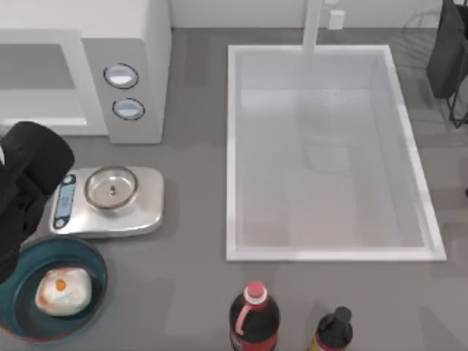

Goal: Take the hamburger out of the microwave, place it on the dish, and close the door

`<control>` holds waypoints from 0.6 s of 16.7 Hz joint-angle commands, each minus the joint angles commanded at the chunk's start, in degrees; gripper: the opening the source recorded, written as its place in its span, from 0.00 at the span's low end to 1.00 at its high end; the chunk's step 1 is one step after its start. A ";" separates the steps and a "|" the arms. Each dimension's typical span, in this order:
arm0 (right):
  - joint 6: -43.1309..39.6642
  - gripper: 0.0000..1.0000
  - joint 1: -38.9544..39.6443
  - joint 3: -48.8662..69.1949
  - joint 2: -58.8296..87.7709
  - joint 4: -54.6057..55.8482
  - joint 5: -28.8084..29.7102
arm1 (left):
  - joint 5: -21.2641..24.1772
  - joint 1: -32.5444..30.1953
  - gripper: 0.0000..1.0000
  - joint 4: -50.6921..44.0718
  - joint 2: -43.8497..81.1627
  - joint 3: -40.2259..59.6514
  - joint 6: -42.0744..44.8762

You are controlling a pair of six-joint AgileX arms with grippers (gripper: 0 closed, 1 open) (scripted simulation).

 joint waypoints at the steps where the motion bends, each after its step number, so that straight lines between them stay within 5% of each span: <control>1: 0.00 1.00 0.00 0.00 0.00 0.00 0.00 | 2.04 1.59 1.00 3.70 -5.95 -2.88 7.83; 10: 0.00 1.00 0.00 0.00 0.00 0.00 0.00 | 17.55 14.70 1.00 39.96 -55.79 -30.35 74.61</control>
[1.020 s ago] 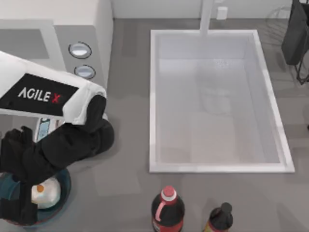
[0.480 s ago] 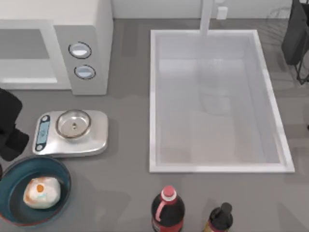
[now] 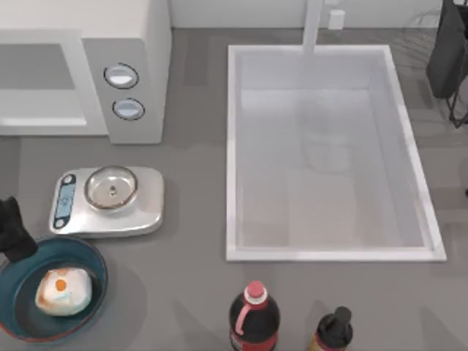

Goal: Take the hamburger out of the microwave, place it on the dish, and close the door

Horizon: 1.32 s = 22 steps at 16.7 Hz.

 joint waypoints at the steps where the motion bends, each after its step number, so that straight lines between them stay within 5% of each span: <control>1: 0.00 1.00 0.00 0.00 0.00 0.00 0.00 | 1.17 1.10 1.00 3.66 -4.31 -2.70 5.46; 7: 0.00 1.00 0.00 0.00 0.00 0.00 0.00 | 4.97 4.97 1.00 18.35 -19.73 -13.40 25.38; 14: 0.00 1.00 0.00 0.00 0.00 0.00 0.00 | 5.22 5.27 1.00 19.76 -21.11 -14.41 27.21; 22: 0.00 1.00 0.00 0.00 0.00 0.00 0.00 | 5.22 5.27 0.40 19.76 -21.11 -14.41 27.21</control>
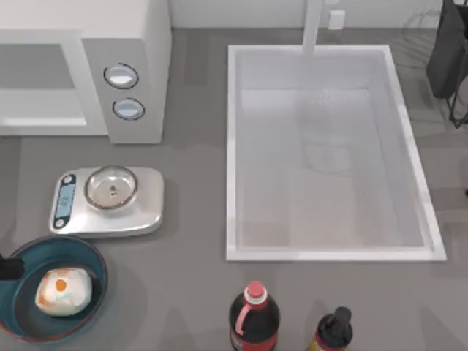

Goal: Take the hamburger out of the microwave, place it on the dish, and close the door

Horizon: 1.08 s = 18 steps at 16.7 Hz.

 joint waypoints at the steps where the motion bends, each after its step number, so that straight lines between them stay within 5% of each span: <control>1: 0.00 1.00 0.00 0.00 0.00 0.00 0.00 | 0.00 0.00 0.32 0.00 0.00 0.00 0.00; 6: 0.00 1.00 0.00 0.00 0.00 0.00 0.00 | 0.00 0.00 0.00 0.00 0.00 0.00 0.00; 15: 0.00 1.00 0.00 0.00 0.00 0.00 0.00 | -0.19 -0.20 0.00 0.14 0.17 0.02 -0.01; 18: 0.00 1.00 0.00 0.00 0.00 0.00 0.00 | -4.38 -4.38 0.00 2.76 2.90 0.14 0.04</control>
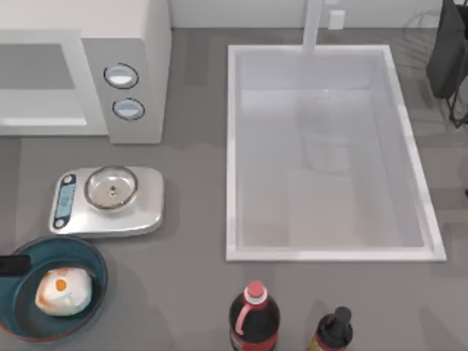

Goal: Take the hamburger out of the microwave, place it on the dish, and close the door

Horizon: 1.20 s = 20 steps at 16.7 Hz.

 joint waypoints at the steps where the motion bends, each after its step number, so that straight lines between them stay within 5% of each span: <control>1: 0.00 1.00 0.00 0.00 0.00 0.00 0.00 | -2.45 -2.45 0.00 1.22 1.27 0.06 0.02; 6: 0.00 1.00 0.00 0.00 0.00 0.00 0.00 | -10.44 -10.45 0.00 5.80 6.04 0.27 0.10; 12: 0.00 1.00 0.00 0.00 0.00 0.00 0.00 | -11.12 -11.13 0.00 6.78 6.94 0.09 0.08; 20: 0.00 1.00 0.00 0.00 0.00 0.00 0.00 | -19.79 -19.90 0.00 26.91 25.85 -0.71 0.39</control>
